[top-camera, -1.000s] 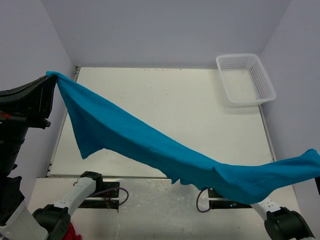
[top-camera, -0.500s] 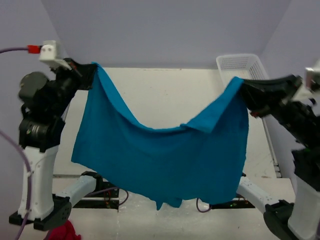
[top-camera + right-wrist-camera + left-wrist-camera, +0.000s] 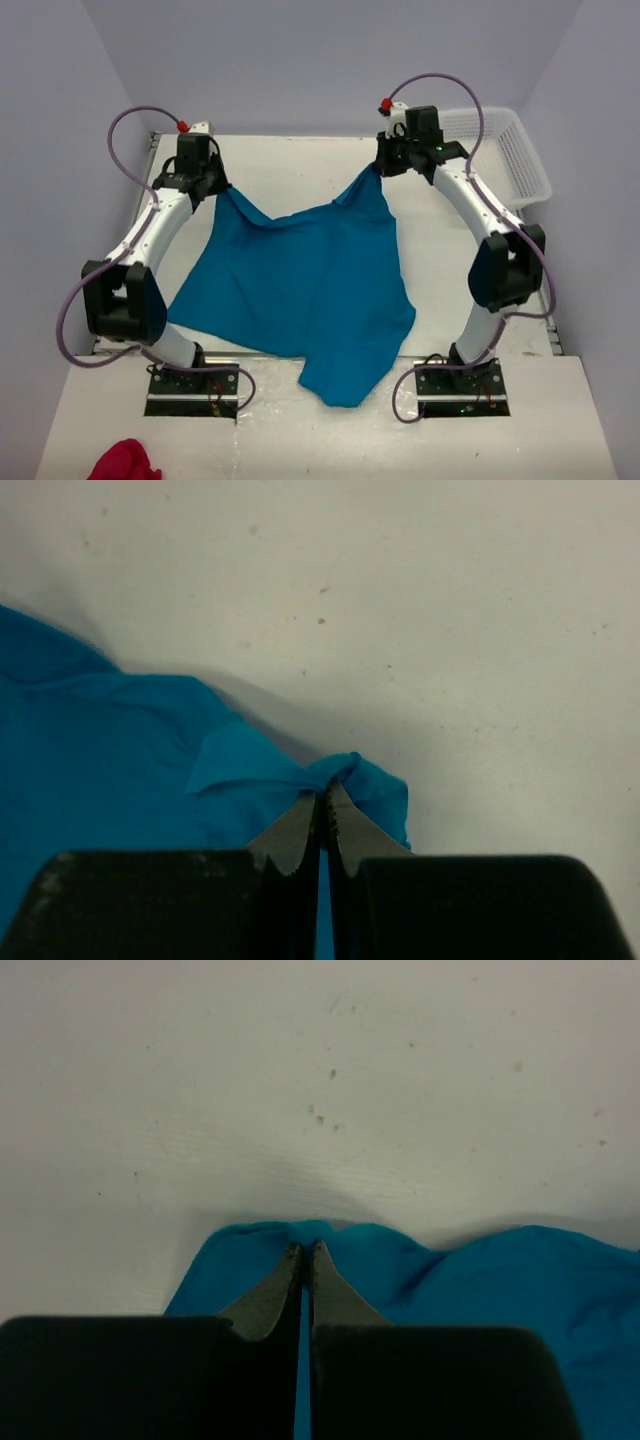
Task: Fold and stack the t-shirts
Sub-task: Flatten out the tshirt
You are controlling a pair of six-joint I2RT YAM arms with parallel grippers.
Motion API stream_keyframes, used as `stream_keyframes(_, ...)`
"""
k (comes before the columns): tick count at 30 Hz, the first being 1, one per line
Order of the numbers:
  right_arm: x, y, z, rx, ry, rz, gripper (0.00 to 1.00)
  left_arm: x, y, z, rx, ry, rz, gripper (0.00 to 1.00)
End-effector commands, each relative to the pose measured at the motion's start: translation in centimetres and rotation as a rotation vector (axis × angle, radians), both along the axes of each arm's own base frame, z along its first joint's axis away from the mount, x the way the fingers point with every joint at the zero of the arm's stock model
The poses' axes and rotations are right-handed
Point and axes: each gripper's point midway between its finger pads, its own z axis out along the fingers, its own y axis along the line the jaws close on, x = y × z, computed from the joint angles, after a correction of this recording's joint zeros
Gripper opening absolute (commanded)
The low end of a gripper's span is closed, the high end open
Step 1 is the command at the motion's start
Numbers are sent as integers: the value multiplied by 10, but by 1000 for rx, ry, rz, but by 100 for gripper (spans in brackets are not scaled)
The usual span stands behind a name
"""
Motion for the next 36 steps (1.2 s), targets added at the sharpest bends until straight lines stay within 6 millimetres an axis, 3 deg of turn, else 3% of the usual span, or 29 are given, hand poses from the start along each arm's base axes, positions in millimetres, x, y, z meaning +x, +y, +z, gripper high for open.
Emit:
stream_keyframes(1, 42, -6, 7, -80, -96, -5, 0, 42, 26, 1, 61, -90, 62, 0)
stream_keyframes(2, 52, -6, 12, -91, -111, -13, 0, 53, 33, -9, 67, -61, 71, 0)
stream_keyframes(5, 68, -12, -8, -123, -74, -25, 0, 71, 40, -28, 97, -37, 65, 0)
stream_keyframes(11, 82, -40, -15, -155, -59, -78, 0, 91, 53, -49, 54, 1, 69, 0)
stream_keyframes(13, 86, -44, -7, -158, -79, -88, 0, 96, 55, -44, 47, -18, 71, 0)
stream_keyframes(15, 92, -45, 0, -147, -94, -100, 0, 98, 70, -41, 32, -24, 99, 0)
stream_keyframes(16, 98, -44, 18, -136, -129, -102, 0, 102, 77, -38, 27, -29, 104, 0)
stream_keyframes(18, 103, -42, 7, -147, -85, -91, 0, 104, 82, -35, 29, -22, 101, 0)
stream_keyframes(19, 106, -41, 22, -139, -107, -87, 0, 109, 85, -31, 43, -29, 102, 0)
stream_keyframes(24, 119, -33, 18, -118, -117, -69, 0, 116, 99, -30, 40, -30, 123, 0)
stream_keyframes(29, 119, -29, 5, -121, -87, -49, 0, 123, 94, -46, -2, 6, 94, 0)
stream_keyframes(36, 99, -23, -13, -147, -38, -41, 0, 123, 83, -63, -57, 29, 69, 0)
